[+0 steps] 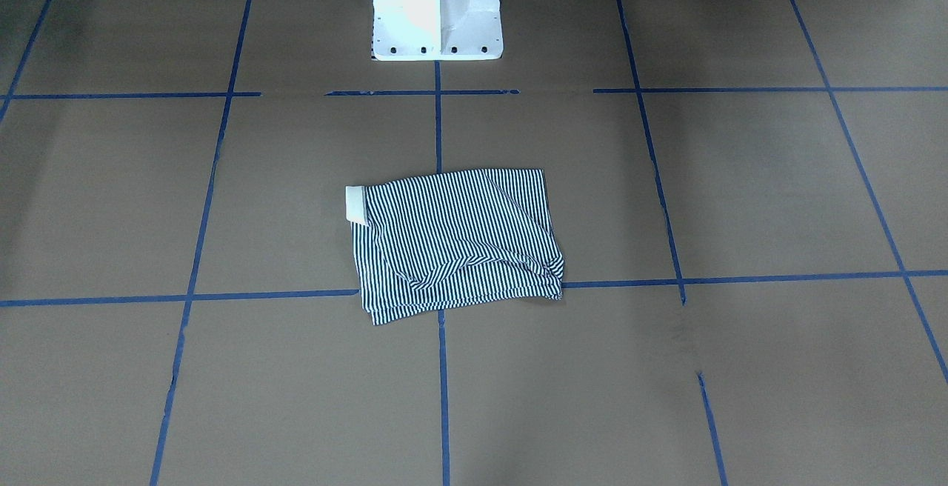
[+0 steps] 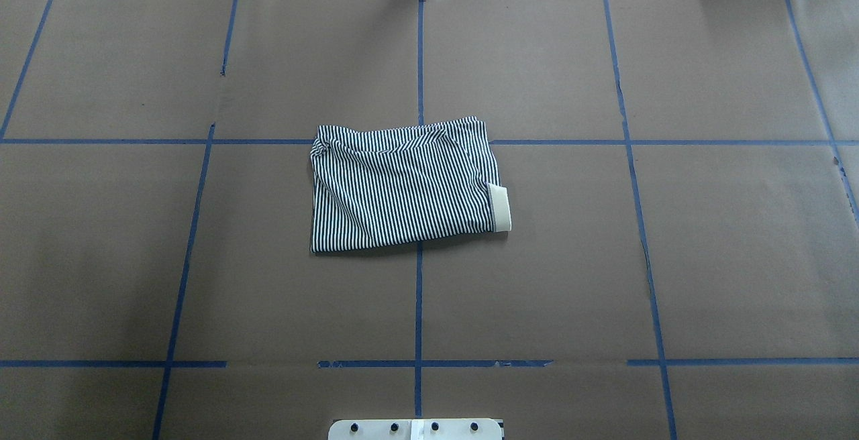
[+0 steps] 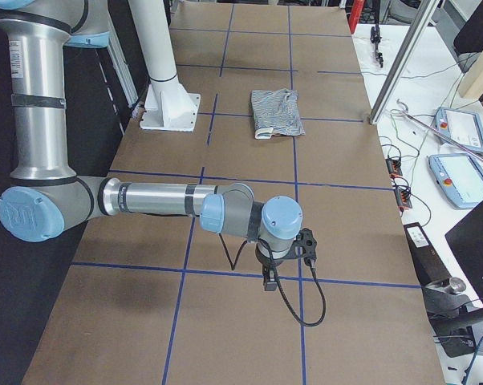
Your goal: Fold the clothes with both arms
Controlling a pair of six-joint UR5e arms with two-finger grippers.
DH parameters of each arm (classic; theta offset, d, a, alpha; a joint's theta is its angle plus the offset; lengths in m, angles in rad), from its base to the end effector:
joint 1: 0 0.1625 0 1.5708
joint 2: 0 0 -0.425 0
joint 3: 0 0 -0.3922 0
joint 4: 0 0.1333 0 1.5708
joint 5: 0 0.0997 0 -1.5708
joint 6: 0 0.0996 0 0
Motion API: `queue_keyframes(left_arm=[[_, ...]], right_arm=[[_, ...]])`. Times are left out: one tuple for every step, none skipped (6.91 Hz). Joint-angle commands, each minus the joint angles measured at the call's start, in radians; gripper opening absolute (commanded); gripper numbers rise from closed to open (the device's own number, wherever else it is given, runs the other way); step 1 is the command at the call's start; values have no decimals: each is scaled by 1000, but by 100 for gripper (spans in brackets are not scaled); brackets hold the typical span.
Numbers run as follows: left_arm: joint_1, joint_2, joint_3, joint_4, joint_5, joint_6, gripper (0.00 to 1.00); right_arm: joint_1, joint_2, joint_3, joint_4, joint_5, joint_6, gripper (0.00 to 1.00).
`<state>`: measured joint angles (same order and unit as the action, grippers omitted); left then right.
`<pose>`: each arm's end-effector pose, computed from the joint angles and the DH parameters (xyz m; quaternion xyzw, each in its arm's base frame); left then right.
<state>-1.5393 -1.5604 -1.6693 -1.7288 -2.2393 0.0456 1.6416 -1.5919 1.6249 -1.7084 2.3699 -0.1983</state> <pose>-0.0557 -0.5040 0.6045 0.1182 0.3248 0.0764 0.9353 0.0954 -0.4694 0.6540 0.0044 -0.3914 -0.0383 0.9194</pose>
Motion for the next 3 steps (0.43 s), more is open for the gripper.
queue_keyframes(left_arm=[[2,11,40,8,-3,0,100],[2,8,36,53,-2,-1,100],[2,8,28,64,-2,-1,100]], right_arm=[[0,-6,-6,73,0,53,100],[0,-10,-14,79,2,54,100],[-2,-11,-16,79,3,54,100]])
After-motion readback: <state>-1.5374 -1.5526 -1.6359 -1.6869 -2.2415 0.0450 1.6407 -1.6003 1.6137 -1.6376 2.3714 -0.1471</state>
